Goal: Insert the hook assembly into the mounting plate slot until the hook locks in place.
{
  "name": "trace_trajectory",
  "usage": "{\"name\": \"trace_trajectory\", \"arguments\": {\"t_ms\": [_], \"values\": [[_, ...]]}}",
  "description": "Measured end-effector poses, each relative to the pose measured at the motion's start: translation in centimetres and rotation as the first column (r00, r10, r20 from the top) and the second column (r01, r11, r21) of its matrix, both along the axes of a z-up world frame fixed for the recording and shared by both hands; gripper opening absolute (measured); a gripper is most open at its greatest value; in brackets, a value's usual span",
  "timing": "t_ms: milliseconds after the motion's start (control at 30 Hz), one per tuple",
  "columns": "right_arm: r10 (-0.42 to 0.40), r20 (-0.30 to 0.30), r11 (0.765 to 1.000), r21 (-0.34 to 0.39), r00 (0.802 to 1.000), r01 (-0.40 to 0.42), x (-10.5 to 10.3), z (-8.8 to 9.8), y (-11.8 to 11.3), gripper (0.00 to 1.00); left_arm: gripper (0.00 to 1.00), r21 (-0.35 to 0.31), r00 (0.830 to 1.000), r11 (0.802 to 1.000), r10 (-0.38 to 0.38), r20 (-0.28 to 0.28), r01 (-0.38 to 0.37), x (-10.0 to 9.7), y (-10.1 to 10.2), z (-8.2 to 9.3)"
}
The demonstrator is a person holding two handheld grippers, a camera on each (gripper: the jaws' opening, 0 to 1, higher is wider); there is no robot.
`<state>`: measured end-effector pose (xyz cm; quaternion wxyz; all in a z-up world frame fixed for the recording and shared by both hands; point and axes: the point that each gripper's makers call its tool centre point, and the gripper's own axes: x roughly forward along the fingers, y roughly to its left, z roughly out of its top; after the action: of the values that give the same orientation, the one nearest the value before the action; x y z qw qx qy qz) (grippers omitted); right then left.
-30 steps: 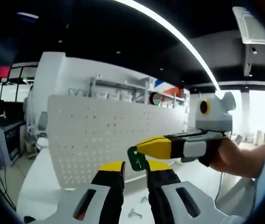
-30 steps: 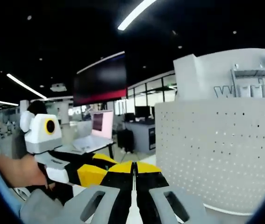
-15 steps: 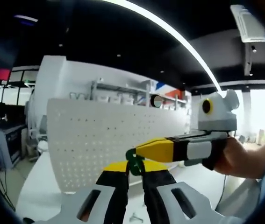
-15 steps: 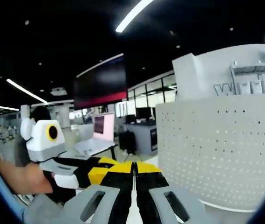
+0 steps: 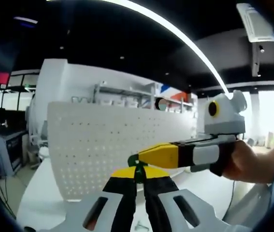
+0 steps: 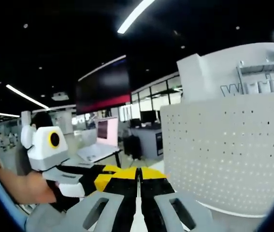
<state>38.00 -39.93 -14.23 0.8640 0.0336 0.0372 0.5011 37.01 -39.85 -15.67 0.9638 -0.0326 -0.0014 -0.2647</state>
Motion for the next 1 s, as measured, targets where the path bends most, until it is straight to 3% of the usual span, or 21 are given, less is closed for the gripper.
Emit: {"name": "trace_trajectory", "arguments": {"t_ms": [567, 1000], "values": [[0.003, 0.045, 1.0, -0.017, 0.999, -0.002, -0.09, 0.12, 0.11, 0.0, 0.04, 0.02, 1.0, 1.0, 0.012, 0.013, -0.012, 0.02, 0.19, 0.04], [-0.005, 0.1, 0.998, -0.064, 0.995, 0.012, 0.17, 0.06, -0.4, 0.1, 0.04, 0.034, 0.999, 0.999, 0.028, 0.017, -0.029, 0.2, 0.38, -0.06]]}}
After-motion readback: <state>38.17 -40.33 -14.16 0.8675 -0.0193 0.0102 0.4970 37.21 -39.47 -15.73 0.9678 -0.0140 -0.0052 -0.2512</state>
